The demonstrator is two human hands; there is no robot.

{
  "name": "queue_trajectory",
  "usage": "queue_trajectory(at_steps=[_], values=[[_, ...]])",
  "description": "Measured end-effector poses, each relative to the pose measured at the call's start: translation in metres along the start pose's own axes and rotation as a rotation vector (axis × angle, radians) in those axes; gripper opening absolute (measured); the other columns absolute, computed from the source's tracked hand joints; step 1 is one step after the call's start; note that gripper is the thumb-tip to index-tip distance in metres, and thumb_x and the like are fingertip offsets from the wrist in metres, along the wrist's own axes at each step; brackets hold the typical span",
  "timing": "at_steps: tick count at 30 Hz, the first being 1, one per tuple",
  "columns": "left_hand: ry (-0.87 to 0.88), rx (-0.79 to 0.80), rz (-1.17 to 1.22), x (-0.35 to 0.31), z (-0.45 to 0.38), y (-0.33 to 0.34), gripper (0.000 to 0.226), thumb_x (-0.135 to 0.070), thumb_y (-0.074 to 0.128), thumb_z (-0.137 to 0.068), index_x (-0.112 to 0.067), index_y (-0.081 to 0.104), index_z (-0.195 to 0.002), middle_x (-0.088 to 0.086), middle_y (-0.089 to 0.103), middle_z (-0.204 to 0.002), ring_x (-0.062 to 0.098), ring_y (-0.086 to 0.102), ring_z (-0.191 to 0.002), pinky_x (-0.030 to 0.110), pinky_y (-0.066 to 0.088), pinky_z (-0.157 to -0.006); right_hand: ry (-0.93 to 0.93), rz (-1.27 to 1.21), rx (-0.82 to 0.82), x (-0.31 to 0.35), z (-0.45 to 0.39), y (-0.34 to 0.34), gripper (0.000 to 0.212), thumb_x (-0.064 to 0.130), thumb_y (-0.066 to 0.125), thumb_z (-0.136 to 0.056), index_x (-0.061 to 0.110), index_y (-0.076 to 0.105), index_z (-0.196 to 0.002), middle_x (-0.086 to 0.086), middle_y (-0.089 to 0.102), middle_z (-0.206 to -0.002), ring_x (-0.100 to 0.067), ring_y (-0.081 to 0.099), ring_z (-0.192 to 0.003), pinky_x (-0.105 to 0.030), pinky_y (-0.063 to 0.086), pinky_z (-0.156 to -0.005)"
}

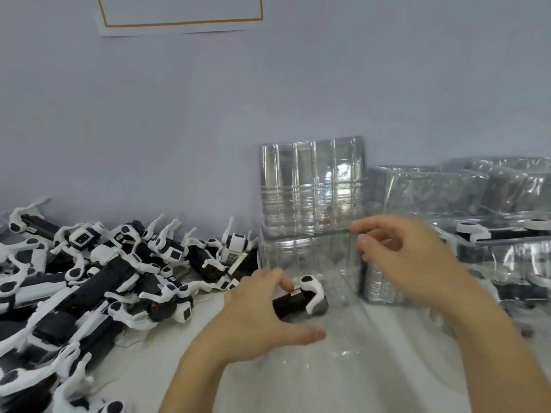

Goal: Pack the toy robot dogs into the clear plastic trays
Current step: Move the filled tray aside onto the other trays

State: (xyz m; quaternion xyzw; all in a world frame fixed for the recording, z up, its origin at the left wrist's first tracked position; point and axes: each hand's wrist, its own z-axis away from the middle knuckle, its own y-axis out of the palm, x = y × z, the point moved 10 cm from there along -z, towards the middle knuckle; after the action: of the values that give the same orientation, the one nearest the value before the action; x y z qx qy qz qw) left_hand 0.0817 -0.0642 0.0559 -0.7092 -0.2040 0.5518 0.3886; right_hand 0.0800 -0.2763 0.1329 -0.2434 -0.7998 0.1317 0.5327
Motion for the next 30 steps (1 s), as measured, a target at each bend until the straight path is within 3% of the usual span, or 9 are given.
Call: queue_trajectory(at_steps=[4,8,11,14,16,19,22,24,30], values=[[-0.023,0.035,-0.262,-0.005,-0.009,0.049,0.081,-0.089,0.061,-0.042,-0.043,0.038,-0.104,-0.018,0.034,-0.127,0.012,0.026,-0.129,0.033,0.009,-0.112,0.071,0.193,0.178,-0.022,0.009,0.025,0.014,0.031,0.062,-0.095,0.041,0.068,-0.104,0.016,0.067,-0.091,0.003,0.061,-0.084,-0.009,0.040,-0.066],[0.018,0.058,-0.334,-0.014,-0.010,0.065,0.104,-0.092,0.062,-0.044,-0.050,0.033,-0.134,-0.019,0.021,-0.152,0.006,0.000,-0.148,0.050,-0.008,-0.121,0.173,0.190,0.238,-0.052,0.021,0.041,0.019,0.031,0.060,-0.097,0.033,0.067,-0.115,0.014,0.065,-0.097,0.001,0.061,-0.086,-0.008,0.044,-0.064],[-0.004,-0.183,-0.319,-0.020,-0.007,0.028,0.093,-0.097,0.043,-0.054,-0.048,0.041,-0.134,-0.024,0.038,-0.138,0.005,0.025,-0.136,0.044,0.013,-0.119,0.197,0.219,0.254,-0.065,0.028,0.046,0.025,0.035,0.061,-0.097,0.036,0.065,-0.122,0.012,0.063,-0.109,0.001,0.058,-0.094,-0.017,0.046,-0.080],[-0.259,-0.537,-0.215,0.006,0.010,-0.015,0.049,-0.065,0.047,-0.088,-0.026,0.051,-0.117,-0.002,0.053,-0.120,0.021,0.049,-0.109,0.039,0.045,-0.088,0.171,0.207,0.305,-0.066,0.038,0.055,0.031,0.036,0.064,-0.095,0.039,0.063,-0.127,0.018,0.055,-0.122,0.006,0.048,-0.097,-0.019,0.039,-0.092],[-0.481,-0.428,-0.233,0.038,0.014,-0.008,0.048,-0.054,0.048,-0.095,-0.015,0.045,-0.121,0.009,0.052,-0.123,0.031,0.052,-0.110,0.035,0.041,-0.080,0.185,0.190,0.344,-0.070,0.044,0.061,0.035,0.029,0.067,-0.094,0.038,0.064,-0.128,0.018,0.051,-0.132,0.004,0.050,-0.103,-0.019,0.040,-0.095],[-0.586,-0.134,-0.193,0.066,0.017,0.020,0.046,-0.051,0.046,-0.098,-0.010,0.050,-0.116,0.009,0.059,-0.118,0.028,0.062,-0.108,0.031,0.051,-0.084,0.274,0.213,0.328,-0.085,0.050,0.057,0.043,0.014,0.062,-0.094,0.034,0.062,-0.132,0.010,0.050,-0.144,-0.010,0.055,-0.122,-0.020,0.041,-0.098],[-0.548,-0.101,0.009,0.059,0.019,0.036,0.037,-0.048,0.051,-0.097,-0.013,0.050,-0.084,0.004,0.060,-0.093,0.025,0.072,-0.082,0.033,0.061,-0.072,0.298,0.255,0.298,-0.090,0.051,0.048,0.053,0.006,0.058,-0.092,0.030,0.055,-0.139,0.004,0.044,-0.151,-0.015,0.050,-0.132,-0.017,0.038,-0.094],[-0.498,-0.119,0.111,0.051,0.017,0.047,0.033,-0.051,0.053,-0.095,-0.020,0.050,-0.085,0.001,0.062,-0.093,0.021,0.073,-0.080,0.033,0.059,-0.072,0.264,0.262,0.267,-0.083,0.049,0.042,0.058,0.004,0.056,-0.093,0.029,0.049,-0.145,0.003,0.041,-0.153,-0.015,0.046,-0.135,-0.013,0.038,-0.090],[-0.292,-0.094,0.351,0.013,0.013,0.079,0.012,-0.048,0.051,-0.100,-0.048,0.043,-0.090,-0.030,0.056,-0.098,-0.011,0.062,-0.089,0.005,0.041,-0.066,0.127,0.246,0.206,-0.064,0.042,0.048,0.045,0.016,0.051,-0.099,0.028,0.051,-0.143,0.008,0.044,-0.149,-0.011,0.035,-0.141,-0.028,0.030,-0.116]])
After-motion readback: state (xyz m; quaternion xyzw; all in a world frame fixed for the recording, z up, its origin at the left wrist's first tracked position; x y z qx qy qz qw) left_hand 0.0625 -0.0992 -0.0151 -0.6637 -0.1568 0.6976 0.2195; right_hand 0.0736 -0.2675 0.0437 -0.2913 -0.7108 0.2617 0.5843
